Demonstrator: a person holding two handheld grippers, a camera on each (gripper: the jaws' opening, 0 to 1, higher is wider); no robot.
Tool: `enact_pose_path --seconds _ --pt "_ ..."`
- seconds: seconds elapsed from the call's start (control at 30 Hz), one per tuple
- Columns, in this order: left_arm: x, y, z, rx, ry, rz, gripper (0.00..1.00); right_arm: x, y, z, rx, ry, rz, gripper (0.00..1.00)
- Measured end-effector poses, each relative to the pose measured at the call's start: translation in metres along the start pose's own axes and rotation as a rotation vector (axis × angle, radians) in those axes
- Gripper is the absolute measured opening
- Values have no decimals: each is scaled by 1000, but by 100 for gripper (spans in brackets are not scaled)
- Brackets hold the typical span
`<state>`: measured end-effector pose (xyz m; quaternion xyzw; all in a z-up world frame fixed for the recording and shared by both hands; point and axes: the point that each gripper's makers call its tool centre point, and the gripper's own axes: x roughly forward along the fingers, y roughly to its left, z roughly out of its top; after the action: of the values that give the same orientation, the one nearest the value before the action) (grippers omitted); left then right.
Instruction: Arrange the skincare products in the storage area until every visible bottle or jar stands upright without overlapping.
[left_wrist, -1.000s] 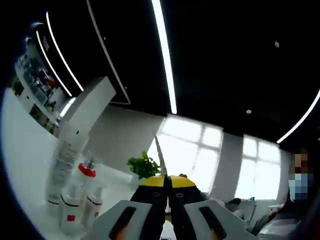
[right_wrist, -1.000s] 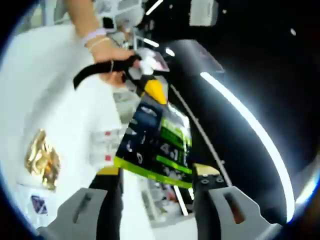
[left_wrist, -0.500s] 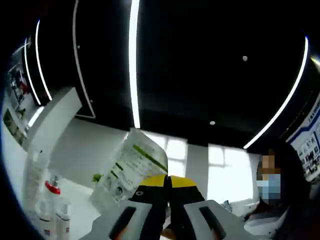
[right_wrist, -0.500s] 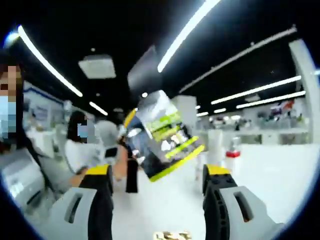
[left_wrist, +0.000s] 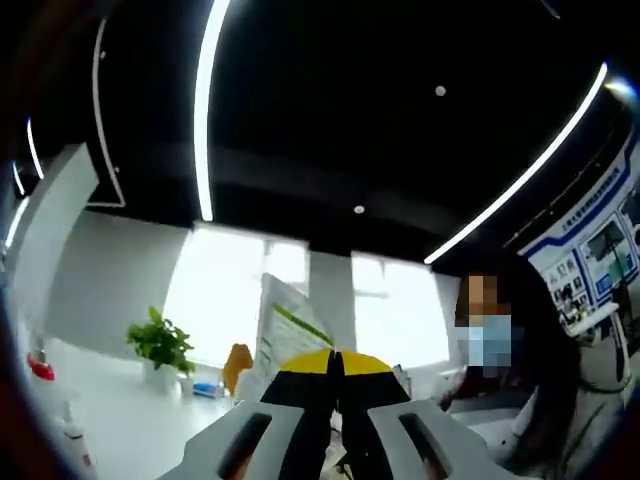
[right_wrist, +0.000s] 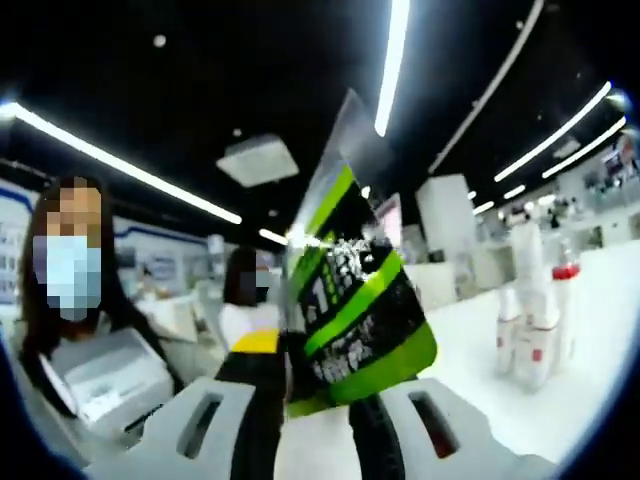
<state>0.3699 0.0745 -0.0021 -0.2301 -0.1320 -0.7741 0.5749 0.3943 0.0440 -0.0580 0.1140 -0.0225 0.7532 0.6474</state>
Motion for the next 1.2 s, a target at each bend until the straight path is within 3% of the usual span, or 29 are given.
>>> enact_pose_path --seconds 0.07,0.17,0.33,0.4,0.47,0.57,0.7,0.77,0.93,1.03,1.1,1.2 --pt "-2 13 3 15 -23 78 0 -4 -2 5 15 -17 -10 18" --pt "-10 29 11 18 -65 168 0 -14 -22 20 77 -92 -108 13" --pt "-25 55 21 30 -113 322 0 -34 -48 40 109 -213 -228 8" --pt "-31 68 22 48 -110 396 0 -40 -57 41 97 -213 -292 7" --pt "-41 89 19 67 -90 528 0 -43 -60 41 38 -200 -335 4" --pt "-47 105 10 66 -57 629 0 -50 -72 39 14 -174 -438 4" --pt "-47 114 -2 38 -30 649 0 -66 -88 45 69 -201 -503 4" --pt "-46 119 -12 36 11 668 0 -75 -93 48 114 -223 -525 3" --pt "-45 132 -33 78 106 723 0 -93 -107 52 157 -209 -560 2" --pt "-48 141 -45 86 155 761 0 -101 -117 51 170 -178 -590 1" --pt "-53 147 -53 96 200 795 2 -106 -120 46 226 -137 -575 1" --pt "-62 155 -56 173 257 847 4 -127 -130 52 292 -183 -591 0"
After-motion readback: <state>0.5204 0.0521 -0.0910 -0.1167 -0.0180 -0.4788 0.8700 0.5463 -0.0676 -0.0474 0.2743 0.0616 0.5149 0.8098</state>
